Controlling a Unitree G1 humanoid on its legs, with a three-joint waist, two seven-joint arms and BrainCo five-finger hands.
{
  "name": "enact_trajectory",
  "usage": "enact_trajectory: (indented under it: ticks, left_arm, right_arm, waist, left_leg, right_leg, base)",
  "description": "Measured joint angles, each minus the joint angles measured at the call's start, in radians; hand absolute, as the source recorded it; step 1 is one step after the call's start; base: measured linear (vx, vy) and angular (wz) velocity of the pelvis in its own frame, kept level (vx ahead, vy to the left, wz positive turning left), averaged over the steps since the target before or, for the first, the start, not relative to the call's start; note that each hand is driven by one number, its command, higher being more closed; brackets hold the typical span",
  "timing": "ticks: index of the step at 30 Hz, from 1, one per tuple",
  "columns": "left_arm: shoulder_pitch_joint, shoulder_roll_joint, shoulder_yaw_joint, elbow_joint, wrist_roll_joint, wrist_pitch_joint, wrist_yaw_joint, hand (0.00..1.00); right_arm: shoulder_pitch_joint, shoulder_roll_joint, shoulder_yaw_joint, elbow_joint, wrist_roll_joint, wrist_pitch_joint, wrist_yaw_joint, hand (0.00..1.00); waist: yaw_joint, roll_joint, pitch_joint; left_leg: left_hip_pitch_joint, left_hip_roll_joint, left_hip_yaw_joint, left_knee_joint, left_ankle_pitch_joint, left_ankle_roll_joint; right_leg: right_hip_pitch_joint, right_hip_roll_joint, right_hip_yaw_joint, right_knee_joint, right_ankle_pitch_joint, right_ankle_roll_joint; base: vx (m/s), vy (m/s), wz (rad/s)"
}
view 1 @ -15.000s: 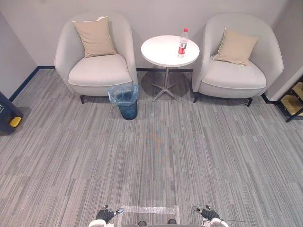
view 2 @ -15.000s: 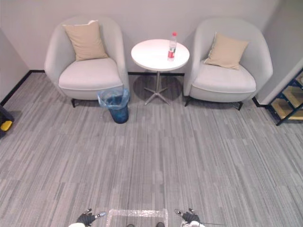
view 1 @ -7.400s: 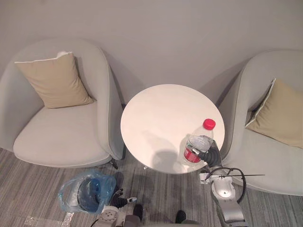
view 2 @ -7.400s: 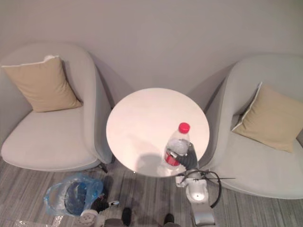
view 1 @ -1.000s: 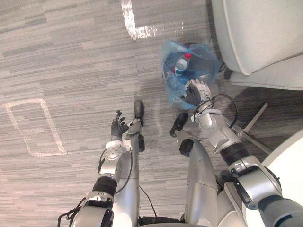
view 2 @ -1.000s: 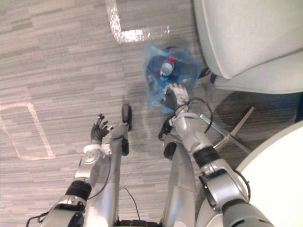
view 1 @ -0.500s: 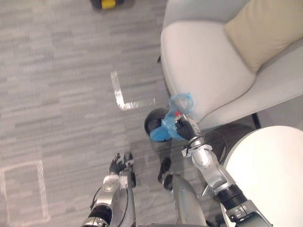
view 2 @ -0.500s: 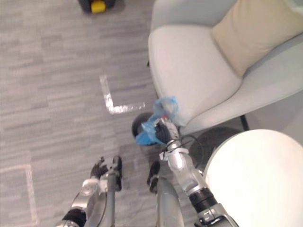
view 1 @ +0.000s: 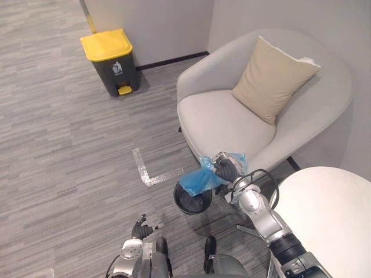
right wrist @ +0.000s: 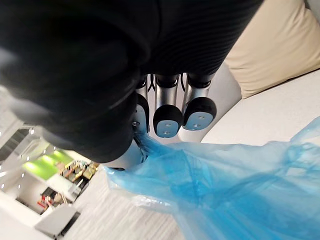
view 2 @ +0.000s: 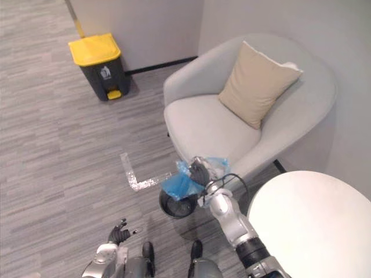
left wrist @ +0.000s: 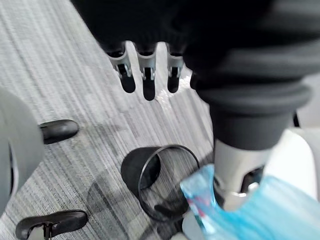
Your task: Gather rubbish on tea table into small bin, then transfer packed bag to large trash can.
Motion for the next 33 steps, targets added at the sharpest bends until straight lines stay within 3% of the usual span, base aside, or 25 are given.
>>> enact_trajectory:
  ticks: [9, 10, 13, 28, 33]
  left_arm:
    - [0.071, 0.055, -0.038, -0.343, 0.043, -0.027, -0.003, 0.0]
    - [0.064, 0.075, -0.04, -0.443, 0.065, -0.049, -0.002, 0.0]
    - [0.036, 0.104, -0.047, -0.528, 0.09, -0.087, 0.0, 0.0]
    - [-0.101, 0.217, -0.217, -0.609, 0.154, -0.118, -0.075, 0.0]
    - [-0.138, 0.257, -0.262, -0.618, 0.168, -0.128, -0.095, 0.0]
  right_arm:
    - [-0.038, -0.048, 0.049, 0.014, 0.116, -0.007, 0.068, 1.0]
    - [-0.056, -0.075, 0.068, 0.008, 0.153, -0.022, 0.078, 1.0]
    - [-0.094, -0.098, 0.09, 0.004, 0.208, -0.043, 0.099, 1.0]
    - [-0.178, -0.152, 0.111, -0.221, 0.406, -0.077, 0.166, 1.0]
    - [-0.194, -0.153, 0.124, -0.275, 0.47, -0.082, 0.186, 1.0]
  waist:
    - [0.0, 0.008, -0.017]
    - [0.0, 0.018, -0.03]
    - [0.0, 0.028, -0.042]
    - [-0.016, 0.02, -0.044]
    - [-0.023, 0.003, -0.054]
  left_leg:
    - [0.016, -0.034, -0.014, -0.017, -0.011, 0.012]
    - [0.018, -0.037, -0.013, -0.017, -0.011, 0.013]
    - [0.021, -0.039, -0.008, -0.014, -0.007, 0.019]
    - [-0.026, -0.032, -0.009, 0.043, -0.046, 0.034]
    - [-0.038, -0.032, -0.011, 0.044, -0.046, 0.038]
  right_leg:
    - [0.005, -0.015, 0.039, -0.031, 0.033, 0.003]
    - [0.006, -0.017, 0.04, -0.032, 0.034, 0.003]
    - [0.01, -0.015, 0.044, -0.048, 0.053, -0.004]
    - [0.006, -0.009, 0.054, -0.065, 0.064, 0.005]
    - [-0.003, -0.008, 0.058, -0.067, 0.063, 0.006]
  base:
    - [-0.06, 0.052, -0.16]
    - [0.03, 0.032, -0.02]
    - [0.06, 0.03, -0.09]
    - [0.01, 0.009, -0.01]
    - [0.01, 0.001, 0.01]
